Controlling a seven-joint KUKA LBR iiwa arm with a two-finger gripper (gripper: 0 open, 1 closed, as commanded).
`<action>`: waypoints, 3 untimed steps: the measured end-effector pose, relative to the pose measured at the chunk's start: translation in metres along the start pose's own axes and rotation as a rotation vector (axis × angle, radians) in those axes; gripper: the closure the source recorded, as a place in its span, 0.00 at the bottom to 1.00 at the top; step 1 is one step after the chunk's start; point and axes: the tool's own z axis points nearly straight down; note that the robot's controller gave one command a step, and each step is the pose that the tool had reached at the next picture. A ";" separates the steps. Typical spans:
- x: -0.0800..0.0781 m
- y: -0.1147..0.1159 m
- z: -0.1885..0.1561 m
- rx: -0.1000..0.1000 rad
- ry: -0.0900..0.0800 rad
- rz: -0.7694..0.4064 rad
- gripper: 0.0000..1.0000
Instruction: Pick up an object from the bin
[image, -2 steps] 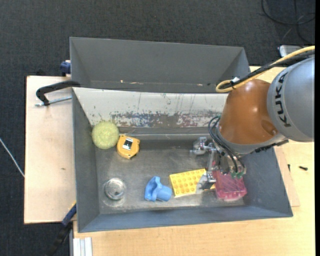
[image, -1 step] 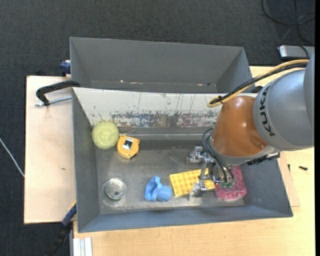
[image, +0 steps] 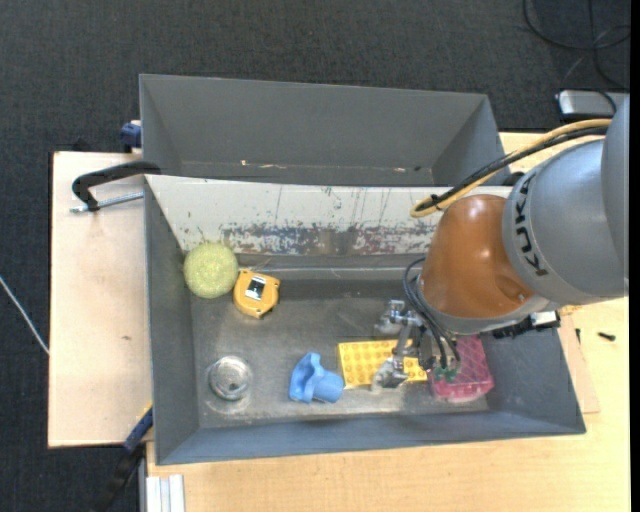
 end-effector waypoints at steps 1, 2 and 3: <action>0.000 0.000 0.000 0.000 0.000 0.000 1.00; 0.001 0.000 -0.002 0.000 0.002 0.000 1.00; 0.001 0.000 -0.007 0.000 0.003 0.000 1.00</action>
Offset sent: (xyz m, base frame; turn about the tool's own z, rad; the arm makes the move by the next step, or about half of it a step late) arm -0.0001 0.0001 0.0180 0.0000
